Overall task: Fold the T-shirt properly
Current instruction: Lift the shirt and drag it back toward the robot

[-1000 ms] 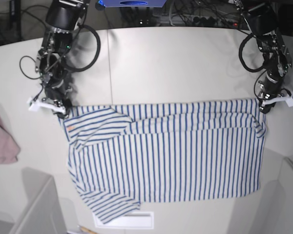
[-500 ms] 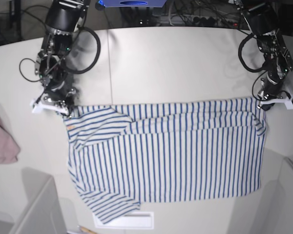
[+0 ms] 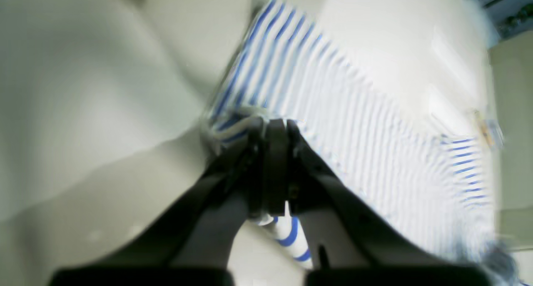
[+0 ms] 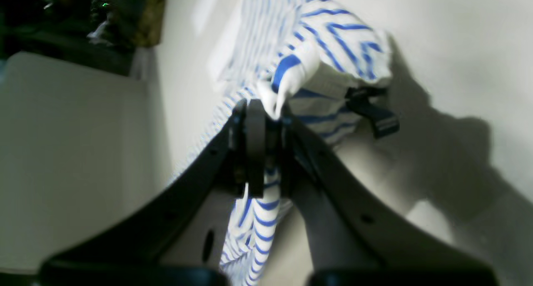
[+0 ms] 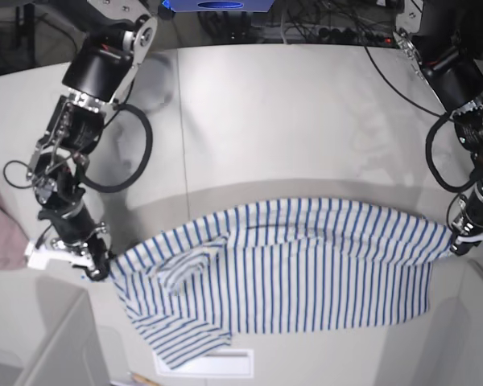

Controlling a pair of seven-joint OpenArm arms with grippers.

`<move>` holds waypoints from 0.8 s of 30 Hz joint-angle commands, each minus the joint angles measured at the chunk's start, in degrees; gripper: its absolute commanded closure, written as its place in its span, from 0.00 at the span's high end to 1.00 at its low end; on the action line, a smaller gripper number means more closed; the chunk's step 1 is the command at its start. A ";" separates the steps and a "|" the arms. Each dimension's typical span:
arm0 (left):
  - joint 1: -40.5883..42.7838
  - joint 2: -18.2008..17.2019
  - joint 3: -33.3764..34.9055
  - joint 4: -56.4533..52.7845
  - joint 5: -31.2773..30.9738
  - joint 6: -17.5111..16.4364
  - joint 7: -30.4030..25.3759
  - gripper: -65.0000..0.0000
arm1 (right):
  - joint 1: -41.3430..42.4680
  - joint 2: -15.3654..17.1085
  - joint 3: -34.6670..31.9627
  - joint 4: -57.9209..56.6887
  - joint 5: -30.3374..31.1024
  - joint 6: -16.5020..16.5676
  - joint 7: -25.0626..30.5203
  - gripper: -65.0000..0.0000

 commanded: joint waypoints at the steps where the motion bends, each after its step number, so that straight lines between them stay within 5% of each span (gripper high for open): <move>1: -1.54 -1.69 -1.60 0.85 -0.45 -0.38 -0.35 0.00 | 1.32 0.77 2.18 0.96 -0.11 -1.28 0.96 0.00; 8: 7.25 -1.69 -0.99 4.54 -0.45 -0.38 0.80 0.00 | -3.78 1.03 6.49 2.10 2.88 -1.72 -3.88 0.00; 24: 29.93 -3.09 -0.37 13.68 -0.36 -0.38 0.53 0.00 | -25.15 2.44 6.40 7.64 5.43 -1.37 -3.70 0.00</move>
